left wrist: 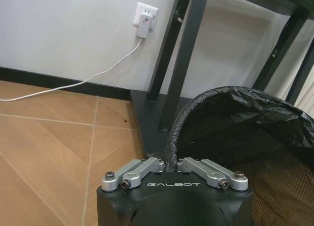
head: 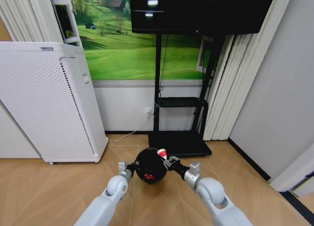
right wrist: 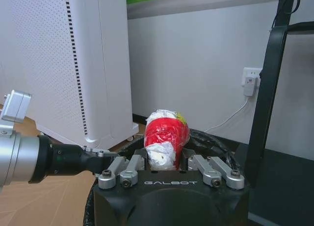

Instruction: Pick up the trash bin and place the garbage on the floor into it.

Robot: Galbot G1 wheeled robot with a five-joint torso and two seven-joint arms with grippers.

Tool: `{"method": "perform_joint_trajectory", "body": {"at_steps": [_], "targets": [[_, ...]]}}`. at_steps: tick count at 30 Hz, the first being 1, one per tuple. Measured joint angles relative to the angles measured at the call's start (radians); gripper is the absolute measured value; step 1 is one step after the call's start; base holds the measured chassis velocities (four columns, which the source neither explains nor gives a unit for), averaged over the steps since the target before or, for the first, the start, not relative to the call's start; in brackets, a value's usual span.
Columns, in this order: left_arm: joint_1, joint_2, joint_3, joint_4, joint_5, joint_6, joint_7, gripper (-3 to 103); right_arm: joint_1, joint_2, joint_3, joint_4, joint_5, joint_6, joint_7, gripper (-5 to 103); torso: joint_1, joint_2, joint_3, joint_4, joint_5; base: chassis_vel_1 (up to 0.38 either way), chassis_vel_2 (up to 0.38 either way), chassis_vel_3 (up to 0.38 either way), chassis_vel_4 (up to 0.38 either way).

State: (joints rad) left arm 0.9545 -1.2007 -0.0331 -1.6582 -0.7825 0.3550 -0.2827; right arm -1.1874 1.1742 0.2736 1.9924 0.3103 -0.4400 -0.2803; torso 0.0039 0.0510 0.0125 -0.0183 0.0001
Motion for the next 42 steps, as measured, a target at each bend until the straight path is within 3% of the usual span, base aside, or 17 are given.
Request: {"method": "perform_joint_trajectory", "body": {"at_steps": [3, 5, 6, 9, 13, 15, 17, 19, 20, 22, 23, 26, 28, 32, 35, 42], "targets": [[0.000, -0.002, -0.001, -0.001, 0.000, 0.000, 0.009, 4, -0.003, 0.007, -0.004, -0.001, -0.002, -0.005, 0.010, 49, 0.000, 0.000, 0.000, 0.0000, 0.0000, 0.000, 0.000, 0.000, 0.000], [0.000, -0.003, -0.003, 0.000, 0.001, 0.000, 0.013, 4, -0.003, 0.007, -0.004, -0.001, -0.003, -0.006, 0.011, 49, 0.000, 0.000, 0.000, 0.0000, -0.0001, 0.000, 0.000, 0.000, 0.000], [0.000, -0.007, -0.006, 0.003, 0.002, -0.001, 0.016, 4, -0.002, 0.007, -0.004, -0.001, -0.005, -0.011, 0.015, 60, 0.000, 0.000, 0.000, 0.0000, -0.0001, 0.000, 0.000, 0.000, 0.000], [-0.001, -0.010, -0.007, 0.006, 0.002, -0.001, 0.018, 4, 0.001, 0.007, -0.004, -0.001, -0.003, -0.014, 0.019, 65, 0.000, 0.000, 0.000, 0.0000, -0.0001, 0.000, 0.000, 0.000, 0.000], [-0.004, -0.014, -0.011, 0.011, 0.004, -0.001, 0.020, 4, 0.007, 0.010, 0.005, 0.013, 0.029, -0.031, 0.047, 82, 0.000, 0.000, 0.000, 0.0000, -0.0001, 0.000, 0.000, 0.000, 0.000], [0.001, -0.013, -0.023, 0.007, 0.023, -0.003, 0.023, 4, 0.021, 0.030, 0.037, 0.002, 0.061, -0.035, 0.088, 92, 0.000, 0.000, 0.000, -0.0001, -0.0004, 0.000, 0.000, 0.000, 0.000], [0.008, -0.011, -0.031, 0.001, 0.033, -0.006, 0.026, 4, 0.024, 0.037, 0.050, -0.007, 0.072, -0.034, 0.107, 92, 0.000, 0.000, 0.000, -0.0001, -0.0004, 0.000, 0.000, 0.000, 0.000], [0.044, 0.009, -0.079, -0.031, 0.092, -0.018, 0.039, 4, 0.031, 0.058, 0.099, -0.052, 0.113, -0.016, 0.202, 99, 0.000, 0.000, 0.000, -0.0001, -0.0003, 0.000, 0.000, 0.000, 0.000], [0.044, 0.009, -0.079, -0.031, 0.092, -0.018, 0.039, 4, 0.031, 0.058, 0.099, -0.052, 0.113, -0.016, 0.202, 99, 0.000, 0.000, 0.000, -0.0001, -0.0003, 0.000, 0.000, 0.000, 0.000], [0.097, 0.032, -0.164, -0.087, 0.177, -0.035, 0.075, 4, 0.039, 0.076, 0.150, -0.112, 0.115, 0.027, 0.300, 100, 0.000, 0.000, 0.000, 0.0002, -0.0002, 0.000, 0.000, 0.000, 0.000], [0.097, 0.032, -0.164, -0.087, 0.177, -0.035, 0.075, 4, 0.039, 0.076, 0.150, -0.112, 0.115, 0.027, 0.300, 100, 0.000, 0.000, 0.000, 0.0002, -0.0002, 0.000, 0.000, 0.000, 0.000], [0.133, 0.051, -0.221, -0.139, 0.206, -0.042, 0.091, 4, 0.047, 0.088, 0.177, -0.153, 0.072, 0.046, 0.369, 100, 0.000, 0.000, 0.000, 0.0001, -0.0003, 0.000, 0.000, 0.000, 0.000], [0.201, 0.085, -0.312, -0.231, 0.235, -0.046, 0.126, 4, 0.057, 0.104, 0.208, -0.224, 0.009, 0.079, 0.466, 100, 0.000, 0.000, 0.000, 0.0002, 0.0000, 0.000, 0.000, 0.000, 0.000], [0.245, 0.100, -0.351, -0.273, 0.254, -0.048, 0.142, 4, 0.055, 0.106, 0.227, -0.250, -0.017, 0.086, 0.460, 100, 0.000, 0.000, 0.000, 0.0002, -0.0001, 0.000, 0.000, 0.000, 0.000], [0.307, 0.101, -0.377, -0.315, 0.274, -0.048, 0.150, 4, 0.046, 0.104, 0.244, -0.272, -0.011, 0.083, 0.413, 100, 0.000, 0.000, 0.000, 0.0001, -0.0002, 0.000, 0.000, 0.000, 0.000], [0.336, 0.098, -0.384, -0.336, 0.285, -0.046, 0.162, 4, 0.050, 0.100, 0.246, -0.281, 0.003, 0.060, 0.383, 100, 0.000, 0.000, 0.000, 0.0002, -0.0002, -0.029, -0.026, 0.028, 0.026]]}}
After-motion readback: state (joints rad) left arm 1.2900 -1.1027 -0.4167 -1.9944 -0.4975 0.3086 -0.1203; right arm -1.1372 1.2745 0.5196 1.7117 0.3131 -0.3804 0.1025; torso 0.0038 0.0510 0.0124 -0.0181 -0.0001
